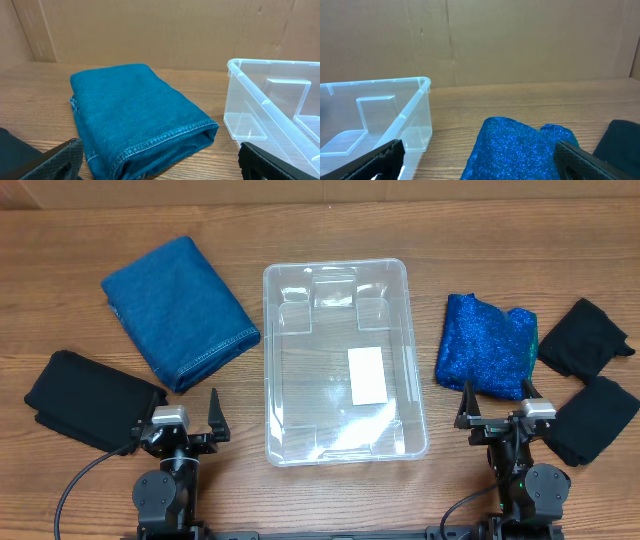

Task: Pack container
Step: 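Move the right gripper toward the blue sequined cloth on the right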

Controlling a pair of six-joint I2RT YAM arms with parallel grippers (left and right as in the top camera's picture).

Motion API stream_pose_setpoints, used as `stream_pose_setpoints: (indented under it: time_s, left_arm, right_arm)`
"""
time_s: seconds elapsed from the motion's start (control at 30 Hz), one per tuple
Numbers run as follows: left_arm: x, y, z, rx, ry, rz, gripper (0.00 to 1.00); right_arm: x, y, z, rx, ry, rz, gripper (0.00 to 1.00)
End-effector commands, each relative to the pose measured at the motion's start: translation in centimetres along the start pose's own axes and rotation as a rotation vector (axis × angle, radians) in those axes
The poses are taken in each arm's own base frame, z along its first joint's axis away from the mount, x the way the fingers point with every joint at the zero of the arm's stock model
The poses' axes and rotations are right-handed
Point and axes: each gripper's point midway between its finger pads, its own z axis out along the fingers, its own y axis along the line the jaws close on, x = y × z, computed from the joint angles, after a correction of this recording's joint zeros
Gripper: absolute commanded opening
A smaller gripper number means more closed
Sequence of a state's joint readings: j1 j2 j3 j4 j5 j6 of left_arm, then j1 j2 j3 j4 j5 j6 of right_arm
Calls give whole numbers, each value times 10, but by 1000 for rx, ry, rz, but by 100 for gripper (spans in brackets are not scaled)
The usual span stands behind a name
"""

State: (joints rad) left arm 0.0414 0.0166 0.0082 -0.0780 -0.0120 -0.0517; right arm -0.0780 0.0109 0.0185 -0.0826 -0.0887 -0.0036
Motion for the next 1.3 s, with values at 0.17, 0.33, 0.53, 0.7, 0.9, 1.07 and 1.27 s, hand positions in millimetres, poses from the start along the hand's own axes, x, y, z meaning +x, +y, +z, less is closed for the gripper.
stream_pose_setpoints:
  time_s: [0.17,0.33,0.53,0.7,0.9,1.07,1.27]
  left_arm:
    - [0,0,0,0,-4,11,100]
    - [0,0,0,1,-4,11,100]
    - [0,0,0,0,-4,11,100]
    - [0,0,0,0,-4,11,100]
    - [0,0,0,2,-3,10,100]
    - [0,-1,0,6,-3,10,100]
    - [-9,-3,-3,19,-4,-242,100]
  right_arm:
    - [2,-2,0,9,-4,-4,100]
    - [2,-2,0,9,-4,-4,100]
    - [2,-2,0,9,-4,-4,100]
    - [2,-2,0,9,-4,-4,100]
    - [2,-2,0,9,-4,-4,100]
    - [0,0,0,1,-11,36,100]
    - [-3,-6,1,43,35,165,100]
